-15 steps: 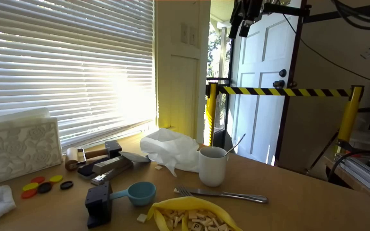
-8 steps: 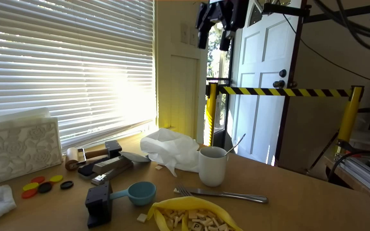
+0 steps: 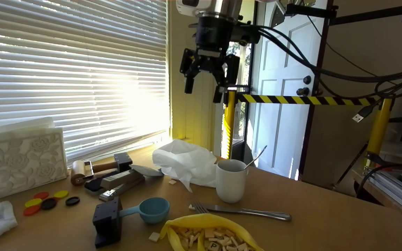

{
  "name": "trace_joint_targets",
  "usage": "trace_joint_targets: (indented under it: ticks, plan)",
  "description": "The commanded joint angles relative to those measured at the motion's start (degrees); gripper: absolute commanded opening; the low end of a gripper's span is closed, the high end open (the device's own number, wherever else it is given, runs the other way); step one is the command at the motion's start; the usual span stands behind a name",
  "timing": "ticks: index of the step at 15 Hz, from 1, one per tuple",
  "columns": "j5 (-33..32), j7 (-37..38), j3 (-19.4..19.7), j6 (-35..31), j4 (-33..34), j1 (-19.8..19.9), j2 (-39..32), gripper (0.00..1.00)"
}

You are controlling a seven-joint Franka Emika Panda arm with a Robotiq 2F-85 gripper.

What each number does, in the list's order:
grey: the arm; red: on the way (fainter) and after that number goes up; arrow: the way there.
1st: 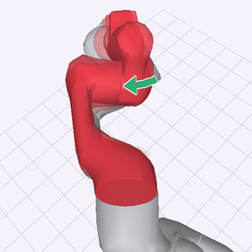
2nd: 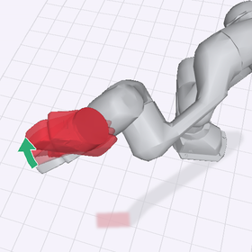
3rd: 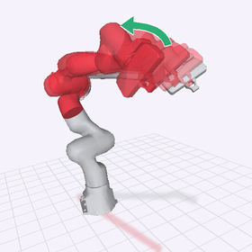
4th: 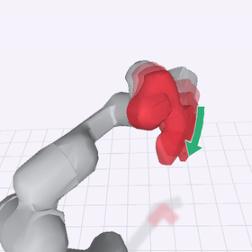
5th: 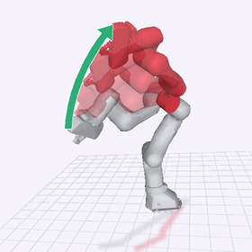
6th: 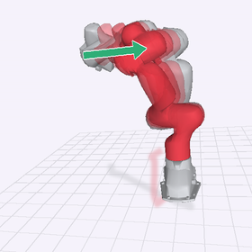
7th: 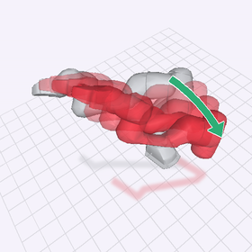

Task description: Move the yellow object to the left

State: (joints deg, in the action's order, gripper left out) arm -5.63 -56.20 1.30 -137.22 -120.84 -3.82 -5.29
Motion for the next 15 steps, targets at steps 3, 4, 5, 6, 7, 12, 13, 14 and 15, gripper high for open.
trace_joint_targets:
  ticks: [3,4,5,6,7,12,13,14,15]
  plan:
    - [-1.4,-0.3,-1.4,0.9,0.5,1.3,-0.5,1.00]
    - [-0.3,-2.4,-2.3,0.1,0.2,1.0,-1.4,1.00]
    - [0.7,-3.9,-3.1,0.2,0.1,0.7,-2.6,1.00]
    - [1.4,-5.6,-4.1,-0.1,-0.1,0.4,-3.6,1.00]
    - [1.2,-6.5,-5.1,0.1,-0.2,0.1,-4.8,1.00]
    - [-1.9,-7.8,-8.2,-0.2,0.9,-0.1,-11.1,1.00]
    - [-2.3,-8.2,-8.3,-0.5,0.9,0.1,-12.3,1.00]
    - [-2.8,-8.3,-8.3,-0.4,0.9,0.1,-13.3,1.00]
    - [-4.3,-8.0,-7.9,-0.4,1.0,0.0,-14.4,1.00]
